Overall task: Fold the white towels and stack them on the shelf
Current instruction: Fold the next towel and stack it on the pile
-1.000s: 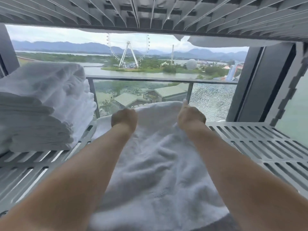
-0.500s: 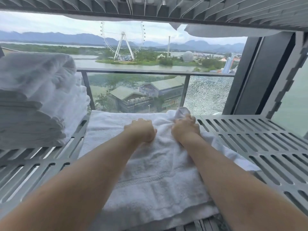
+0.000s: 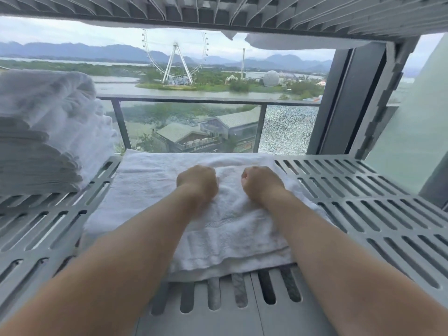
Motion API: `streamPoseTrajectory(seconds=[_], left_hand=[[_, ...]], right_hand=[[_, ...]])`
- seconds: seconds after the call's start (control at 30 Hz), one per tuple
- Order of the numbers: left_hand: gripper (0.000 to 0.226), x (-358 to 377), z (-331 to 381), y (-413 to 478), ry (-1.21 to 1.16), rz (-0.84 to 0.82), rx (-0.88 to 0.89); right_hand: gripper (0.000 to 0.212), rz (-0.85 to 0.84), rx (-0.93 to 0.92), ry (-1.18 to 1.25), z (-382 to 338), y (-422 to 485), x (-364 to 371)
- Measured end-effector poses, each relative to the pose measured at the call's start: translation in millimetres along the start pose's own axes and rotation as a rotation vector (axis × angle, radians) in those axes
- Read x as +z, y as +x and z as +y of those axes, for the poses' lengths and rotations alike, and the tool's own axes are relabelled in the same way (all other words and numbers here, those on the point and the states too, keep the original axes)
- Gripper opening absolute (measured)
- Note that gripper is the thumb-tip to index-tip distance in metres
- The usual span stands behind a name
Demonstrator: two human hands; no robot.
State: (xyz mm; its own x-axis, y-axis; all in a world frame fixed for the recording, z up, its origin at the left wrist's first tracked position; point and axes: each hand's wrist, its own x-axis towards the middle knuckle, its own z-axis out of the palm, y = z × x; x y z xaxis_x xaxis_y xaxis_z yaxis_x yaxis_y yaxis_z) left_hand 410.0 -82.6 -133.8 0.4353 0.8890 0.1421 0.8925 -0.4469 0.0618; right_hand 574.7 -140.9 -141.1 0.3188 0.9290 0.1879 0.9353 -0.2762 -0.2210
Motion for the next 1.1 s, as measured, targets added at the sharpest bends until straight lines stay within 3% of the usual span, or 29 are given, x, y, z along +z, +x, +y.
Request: streamPoseTrajectory(seconds=[0.1,0.2,0.3,0.4,0.47,0.63,0.7,0.87,1.0,1.1], left_hand=[[0.045,1,17,-19,-0.014,-0.087,-0.035],[0.046,4,27,-42,-0.032,-0.104,-0.037],[0.043,1,35,-71,-0.063,-0.118,0.018],[0.041,0,42,-105,-0.103,-0.08,0.067],[0.039,-1,45,-128,-0.183,-0.005,0.093],[0.058,-1,51,-170,-0.248,-0.006,0.323],[0.054,-1,50,-176,-0.238,0.013,0.33],[0.03,4,53,-178,0.19,0.315,0.336],[0.029,3,49,-179,0.003,0.38,0.301],[0.028,0,37,-182,0.025,0.39,0.329]], right_hand=[[0.031,-0.128,-0.046,0.015,2,-22,-5],[0.035,-0.151,-0.095,0.072,7,-47,-12],[0.031,-0.001,-0.119,0.174,20,-79,-18],[0.029,0.293,-0.115,0.105,35,-111,-22],[0.027,0.39,-0.128,0.076,40,-127,-24],[0.035,0.242,-0.124,0.232,55,-158,-30],[0.039,0.233,-0.115,0.244,64,-170,-30],[0.051,0.281,-0.027,0.213,79,-192,-35],[0.047,0.33,0.126,0.138,79,-198,-33],[0.04,0.297,0.255,0.134,77,-198,-34]])
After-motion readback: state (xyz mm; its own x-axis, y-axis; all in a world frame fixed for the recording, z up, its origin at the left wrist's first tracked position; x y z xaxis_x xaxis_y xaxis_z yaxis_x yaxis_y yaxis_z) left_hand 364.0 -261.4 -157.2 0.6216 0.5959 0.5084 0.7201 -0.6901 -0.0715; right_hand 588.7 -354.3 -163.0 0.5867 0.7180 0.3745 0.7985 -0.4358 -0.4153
